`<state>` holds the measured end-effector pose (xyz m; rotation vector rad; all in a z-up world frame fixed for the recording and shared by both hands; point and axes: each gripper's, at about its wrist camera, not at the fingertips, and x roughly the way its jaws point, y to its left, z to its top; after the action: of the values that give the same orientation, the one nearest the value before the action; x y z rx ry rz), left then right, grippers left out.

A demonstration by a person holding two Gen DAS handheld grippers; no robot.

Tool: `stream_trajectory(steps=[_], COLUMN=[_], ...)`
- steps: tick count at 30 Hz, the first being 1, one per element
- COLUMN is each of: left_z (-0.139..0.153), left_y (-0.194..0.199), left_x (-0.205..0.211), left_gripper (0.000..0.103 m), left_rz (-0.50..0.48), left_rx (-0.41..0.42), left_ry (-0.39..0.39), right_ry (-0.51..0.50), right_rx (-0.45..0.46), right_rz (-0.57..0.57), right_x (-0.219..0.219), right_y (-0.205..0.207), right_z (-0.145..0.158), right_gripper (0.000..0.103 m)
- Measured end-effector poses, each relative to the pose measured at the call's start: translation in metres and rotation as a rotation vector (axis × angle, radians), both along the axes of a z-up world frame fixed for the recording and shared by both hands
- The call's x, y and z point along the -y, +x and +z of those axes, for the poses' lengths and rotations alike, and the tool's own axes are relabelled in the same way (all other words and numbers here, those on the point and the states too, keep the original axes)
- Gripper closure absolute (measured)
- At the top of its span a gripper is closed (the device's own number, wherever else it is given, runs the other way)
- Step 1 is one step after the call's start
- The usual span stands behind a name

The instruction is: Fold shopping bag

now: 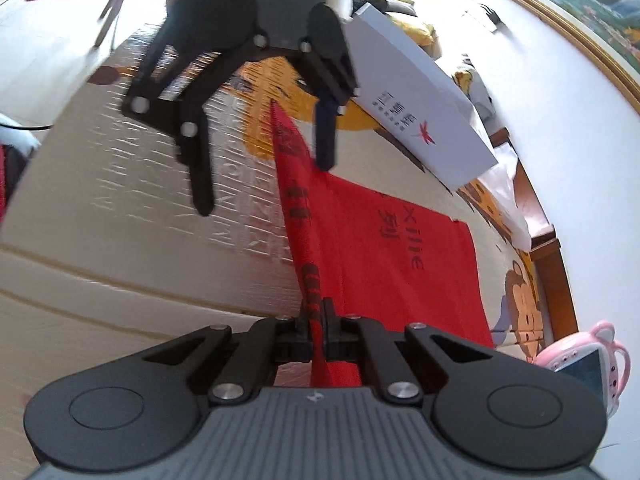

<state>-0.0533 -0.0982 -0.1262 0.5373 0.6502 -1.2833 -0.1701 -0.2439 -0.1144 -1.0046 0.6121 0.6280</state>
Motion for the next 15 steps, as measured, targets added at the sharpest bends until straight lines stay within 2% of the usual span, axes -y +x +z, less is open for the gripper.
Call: stream_trajectory(steps=[3,9,15], left_z=[0.002,-0.008,-0.011], left_y=[-0.002,-0.015,-0.027], left_x=[0.001,0.009,0.008], left_gripper=[0.000,0.000,0.000], left_rz=[-0.022,-0.086,-0.165], left_rx=[-0.015,-0.017,-0.031], left_ry=[-0.003,0.070,0.098], right_ry=[-0.012,-0.018,0.031], right_rx=[-0.007,-0.018,-0.045], right_rz=[0.009,0.025,0.025], right_x=[0.000,-0.004,-0.001], right_y=[0.003,-0.004,-0.003], right_z=[0.003,0.011,0.030], right_gripper=[0.099,0.099,0.099])
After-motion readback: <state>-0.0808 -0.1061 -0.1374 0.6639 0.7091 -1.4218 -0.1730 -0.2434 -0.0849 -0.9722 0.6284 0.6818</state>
